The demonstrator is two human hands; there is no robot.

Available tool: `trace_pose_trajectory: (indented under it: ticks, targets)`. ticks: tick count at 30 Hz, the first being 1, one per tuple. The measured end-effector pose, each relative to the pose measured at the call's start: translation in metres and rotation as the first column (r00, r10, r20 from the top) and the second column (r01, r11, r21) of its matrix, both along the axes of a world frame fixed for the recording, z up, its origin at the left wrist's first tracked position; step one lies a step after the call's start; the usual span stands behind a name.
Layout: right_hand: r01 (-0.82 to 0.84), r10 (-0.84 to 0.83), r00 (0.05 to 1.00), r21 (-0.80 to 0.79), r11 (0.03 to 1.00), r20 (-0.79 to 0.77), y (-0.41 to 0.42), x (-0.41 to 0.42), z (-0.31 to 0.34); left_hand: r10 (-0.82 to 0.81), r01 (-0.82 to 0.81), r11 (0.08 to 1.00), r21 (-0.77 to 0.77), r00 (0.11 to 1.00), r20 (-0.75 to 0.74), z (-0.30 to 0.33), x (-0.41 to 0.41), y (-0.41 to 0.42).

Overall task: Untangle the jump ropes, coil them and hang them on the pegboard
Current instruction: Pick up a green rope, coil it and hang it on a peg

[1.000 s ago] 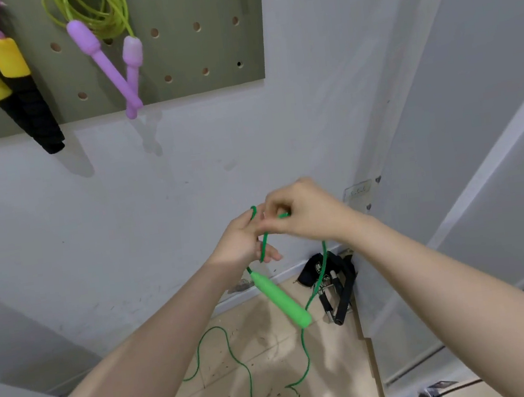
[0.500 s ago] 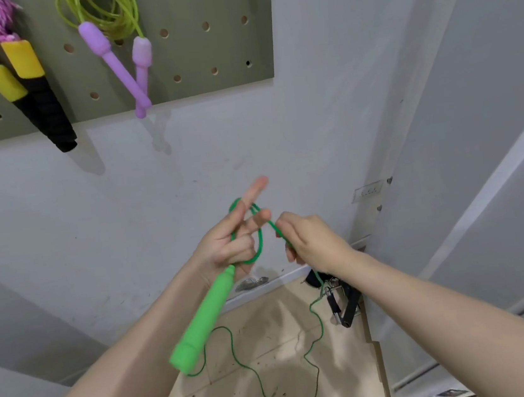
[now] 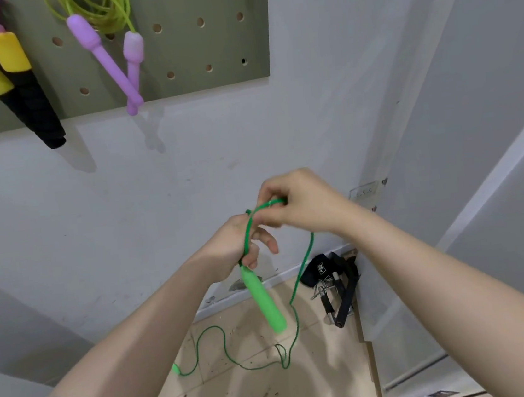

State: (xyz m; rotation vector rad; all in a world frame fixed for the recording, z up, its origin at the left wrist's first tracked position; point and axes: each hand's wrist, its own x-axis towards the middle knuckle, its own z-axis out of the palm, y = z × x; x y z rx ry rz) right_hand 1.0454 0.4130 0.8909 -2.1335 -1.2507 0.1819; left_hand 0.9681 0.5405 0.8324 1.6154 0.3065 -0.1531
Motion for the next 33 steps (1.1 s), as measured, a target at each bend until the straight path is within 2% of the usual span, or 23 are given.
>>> trace_pose_trajectory:
  ticks: [3,6,8,9,11,13,15,18,20,22,24,26,27,29,31,33]
  targets:
    - [0.246,-0.236,0.968,0.154,0.957,-0.079,-0.006,0.025,0.001,-0.082,0.072,0.919,-0.388,0.997,-0.009,0.016,0.002,-0.005]
    - [0.263,-0.196,0.939,0.226,0.938,-0.281,-0.006,0.031,-0.009,-0.208,0.250,0.814,-0.524,0.968,0.140,0.031,0.000,-0.009]
    - [0.270,-0.149,0.899,0.252,0.929,-0.413,-0.005,0.028,-0.028,-0.168,0.264,0.809,-0.525,0.960,0.225,0.039,0.000,-0.011]
    - [0.261,-0.138,0.872,0.207,0.943,-0.470,-0.005,0.024,-0.040,-0.105,0.209,0.848,-0.487,0.967,0.233,0.041,0.002,-0.011]
    - [0.192,-0.158,0.815,0.002,0.981,-0.557,-0.004,0.012,-0.060,0.036,0.044,0.930,-0.364,0.977,0.210,0.045,0.007,-0.009]
    - [0.073,-0.181,0.792,-0.204,0.976,-0.583,-0.004,-0.001,-0.072,0.153,-0.076,0.919,-0.388,0.973,0.171,0.041,0.010,-0.002]
    - [-0.054,-0.139,0.835,-0.331,0.942,-0.532,-0.003,-0.011,-0.072,0.272,-0.183,0.885,-0.429,0.949,0.157,0.029,0.015,0.009]
    - [-0.146,0.056,0.974,-0.416,0.898,-0.219,-0.004,-0.016,-0.054,0.454,-0.416,0.875,-0.249,0.883,0.122,0.006,0.022,0.037]
    - [-0.192,0.166,0.981,-0.384,0.903,-0.101,-0.004,-0.016,-0.038,0.509,-0.490,0.853,-0.180,0.857,0.078,-0.006,0.023,0.050]
    - [-0.239,0.215,0.971,-0.325,0.915,-0.109,-0.001,-0.013,-0.023,0.493,-0.484,0.867,-0.115,0.867,0.069,-0.013,0.021,0.052]
    - [-0.184,0.166,0.981,-0.203,0.962,-0.102,0.003,-0.006,-0.012,0.413,-0.415,0.910,0.006,0.905,0.102,-0.012,0.020,0.039]
    - [-0.062,0.057,0.988,-0.026,0.998,-0.143,0.007,0.007,-0.005,0.277,-0.293,0.952,0.091,0.949,0.153,-0.006,0.021,0.020]
    - [0.002,0.009,0.982,0.057,0.998,-0.191,0.009,0.014,-0.002,0.229,-0.241,0.969,0.053,0.959,0.166,-0.002,0.021,0.009]
    - [0.123,-0.067,0.959,0.194,0.973,-0.276,0.012,0.026,0.005,0.212,-0.196,0.972,-0.129,0.968,0.135,0.008,0.020,-0.008]
    - [0.202,-0.116,0.947,0.271,0.941,-0.300,0.012,0.037,0.010,0.193,-0.165,0.932,-0.323,0.979,0.059,0.021,0.019,-0.013]
    - [0.227,-0.144,0.948,0.285,0.931,-0.283,0.012,0.043,0.009,0.083,-0.062,0.871,-0.487,0.996,0.021,0.032,0.015,-0.015]
